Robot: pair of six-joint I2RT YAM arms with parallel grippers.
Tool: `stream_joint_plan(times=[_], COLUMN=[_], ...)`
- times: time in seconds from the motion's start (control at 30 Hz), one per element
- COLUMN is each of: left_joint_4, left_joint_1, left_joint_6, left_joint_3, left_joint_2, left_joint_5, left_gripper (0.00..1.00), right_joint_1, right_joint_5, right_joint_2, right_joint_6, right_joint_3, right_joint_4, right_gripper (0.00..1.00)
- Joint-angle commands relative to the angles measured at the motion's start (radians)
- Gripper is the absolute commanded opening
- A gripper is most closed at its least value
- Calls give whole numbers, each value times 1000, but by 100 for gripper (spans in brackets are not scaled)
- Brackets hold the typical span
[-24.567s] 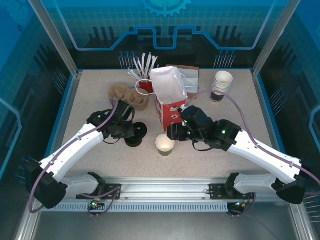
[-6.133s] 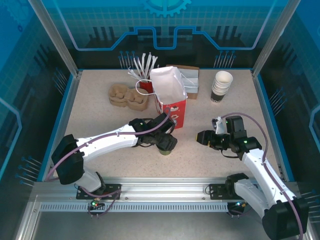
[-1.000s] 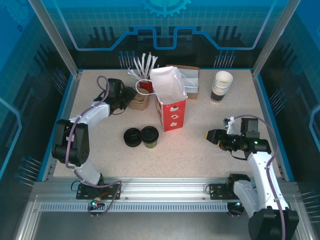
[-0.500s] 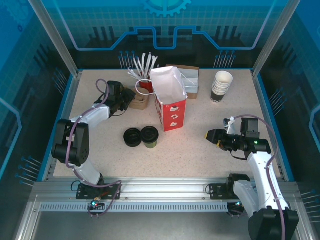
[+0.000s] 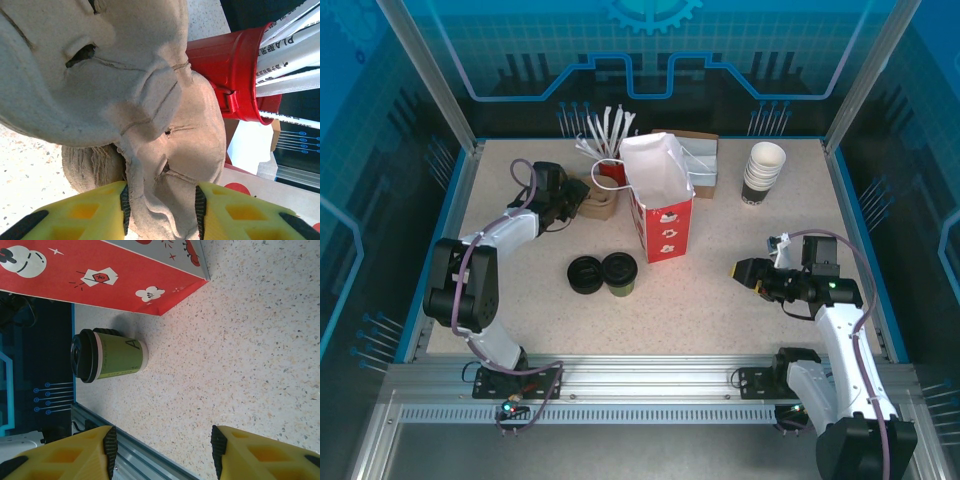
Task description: Pack the takeout coffee
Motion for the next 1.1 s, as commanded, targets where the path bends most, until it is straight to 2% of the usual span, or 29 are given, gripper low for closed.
stream_joint_plan(times=[0.0, 0.27, 0.77, 1.07], left_joint_4=[41, 60, 123, 137], left_joint_1=[13, 14, 14, 15], left_joint_6=[-25, -57, -82, -71], left_joint_3=[-23, -49, -71, -69], left_joint_2=[17, 23, -5, -63], left_joint_5=[27, 6, -4, -14], left_gripper=[37, 34, 13, 9], right_joint_1=[-21, -22, -24, -24], right_joint_5=[-32, -28, -28, -28], right_joint_2=[-2, -4, -6, -6], right_joint_6=[-18, -15, -14, -13], right_joint_3=[-6, -12, -9, -6], right_joint_4=[-11, -6, -11, -11], right_gripper=[55, 55, 55, 55])
